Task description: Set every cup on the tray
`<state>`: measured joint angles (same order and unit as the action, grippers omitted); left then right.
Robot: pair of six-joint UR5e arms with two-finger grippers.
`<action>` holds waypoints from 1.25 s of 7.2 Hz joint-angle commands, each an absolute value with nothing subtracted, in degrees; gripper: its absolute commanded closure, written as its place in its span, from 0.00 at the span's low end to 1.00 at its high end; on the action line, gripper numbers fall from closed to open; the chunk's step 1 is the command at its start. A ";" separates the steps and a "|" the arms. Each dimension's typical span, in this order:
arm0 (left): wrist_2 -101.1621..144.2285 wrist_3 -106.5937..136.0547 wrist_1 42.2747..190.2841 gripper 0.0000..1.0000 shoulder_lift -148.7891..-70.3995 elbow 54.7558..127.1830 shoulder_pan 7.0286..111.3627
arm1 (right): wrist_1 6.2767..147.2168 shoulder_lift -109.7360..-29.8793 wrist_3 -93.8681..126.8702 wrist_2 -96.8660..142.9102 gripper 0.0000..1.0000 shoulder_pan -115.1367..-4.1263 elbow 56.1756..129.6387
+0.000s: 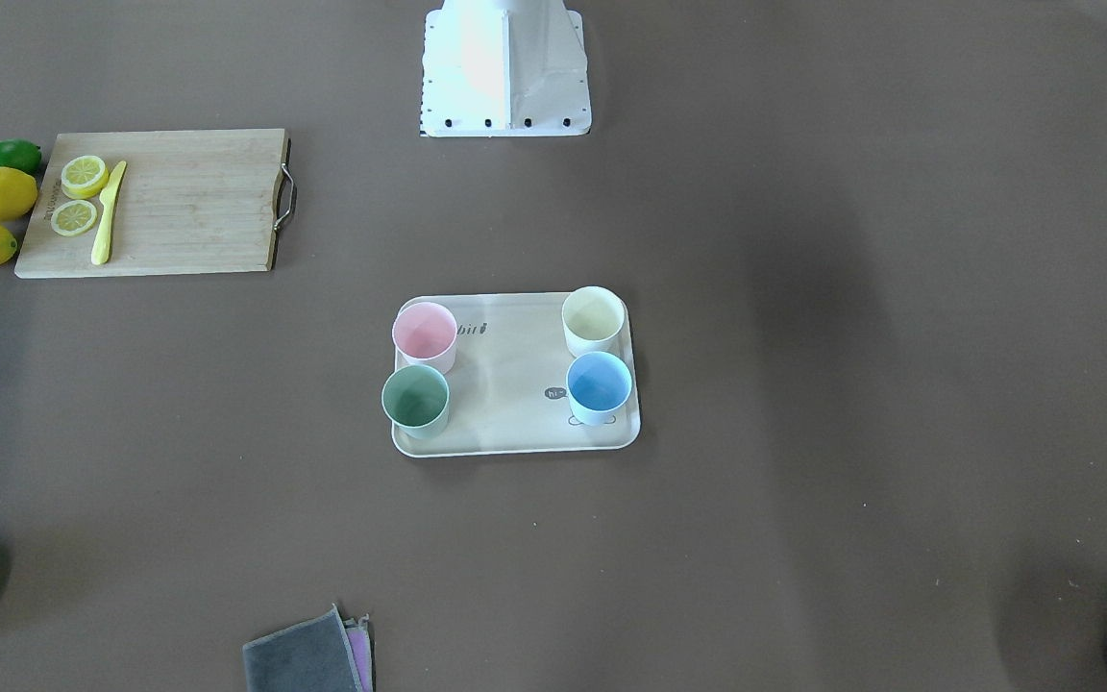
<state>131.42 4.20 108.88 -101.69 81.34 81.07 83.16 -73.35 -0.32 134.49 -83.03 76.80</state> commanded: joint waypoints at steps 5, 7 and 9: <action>134.28 9.11 104.98 0.02 -92.03 90.42 83.06 | 82.70 -81.54 -4.22 135.26 0.00 -86.57 82.50; 134.47 9.23 102.31 0.02 -88.60 93.60 83.06 | 83.05 -83.40 -4.04 136.14 0.00 -86.57 84.55; 134.56 8.88 102.40 0.02 -86.84 94.22 82.97 | 82.88 -83.50 -3.87 136.14 0.00 -86.57 84.55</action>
